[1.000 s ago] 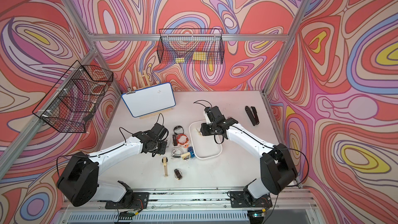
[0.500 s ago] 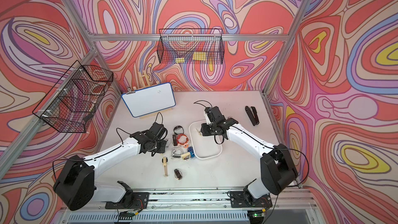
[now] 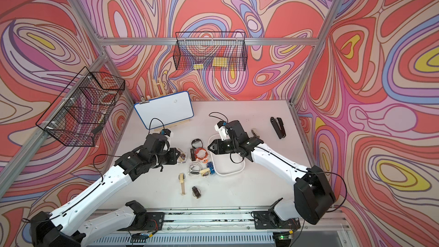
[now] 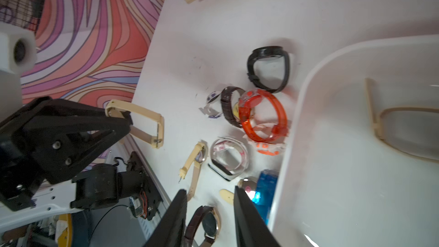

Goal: Put the watch into the storage box
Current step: Pick up the watch at the center of the board.

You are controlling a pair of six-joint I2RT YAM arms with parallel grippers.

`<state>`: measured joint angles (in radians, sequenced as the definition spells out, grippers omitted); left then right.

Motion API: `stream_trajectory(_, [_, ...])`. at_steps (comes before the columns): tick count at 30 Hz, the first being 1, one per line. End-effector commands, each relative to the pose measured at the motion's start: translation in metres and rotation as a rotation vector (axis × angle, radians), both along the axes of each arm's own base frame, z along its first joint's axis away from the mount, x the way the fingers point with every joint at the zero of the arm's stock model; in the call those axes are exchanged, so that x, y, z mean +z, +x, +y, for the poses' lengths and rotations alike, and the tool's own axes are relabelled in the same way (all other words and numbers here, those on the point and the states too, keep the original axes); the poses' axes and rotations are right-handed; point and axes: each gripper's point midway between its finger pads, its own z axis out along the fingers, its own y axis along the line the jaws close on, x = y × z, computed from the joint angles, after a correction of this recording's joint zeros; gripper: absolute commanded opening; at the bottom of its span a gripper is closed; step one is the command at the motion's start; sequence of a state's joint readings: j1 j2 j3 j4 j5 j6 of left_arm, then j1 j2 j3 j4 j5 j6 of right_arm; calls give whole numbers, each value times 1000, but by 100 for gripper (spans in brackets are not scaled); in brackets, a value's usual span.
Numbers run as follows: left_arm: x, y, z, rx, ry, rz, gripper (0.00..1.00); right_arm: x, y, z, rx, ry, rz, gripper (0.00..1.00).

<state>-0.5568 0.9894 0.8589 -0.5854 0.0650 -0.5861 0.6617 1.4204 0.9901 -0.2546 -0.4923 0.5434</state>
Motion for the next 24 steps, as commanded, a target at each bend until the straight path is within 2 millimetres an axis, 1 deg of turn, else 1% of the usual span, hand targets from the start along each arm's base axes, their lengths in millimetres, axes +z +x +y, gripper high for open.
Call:
stream_trajectory(1, [7, -4, -10, -10, -89, 8, 17, 24, -14, 28, 55, 155, 0, 38])
stream_trajectory(4, [10, -4, -11, -9, -102, 7, 17, 23, -25, 41, 83, 168, -3, 38])
stream_trajectory(7, [11, -4, -11, -8, -104, 7, 16, 22, -30, 52, 95, 190, -1, 38])
stream_trajectory(12, [10, -4, -11, -3, -107, 9, 15, 9, -39, 70, 128, 174, 20, 38])
stream_trajectory(18, [10, -4, -12, -2, -117, 9, 15, -5, -40, 83, 132, 143, 38, 37])
stream_trajectory(24, [12, -6, -12, -3, -131, 5, 14, -10, -32, 85, 111, 119, 34, 37])
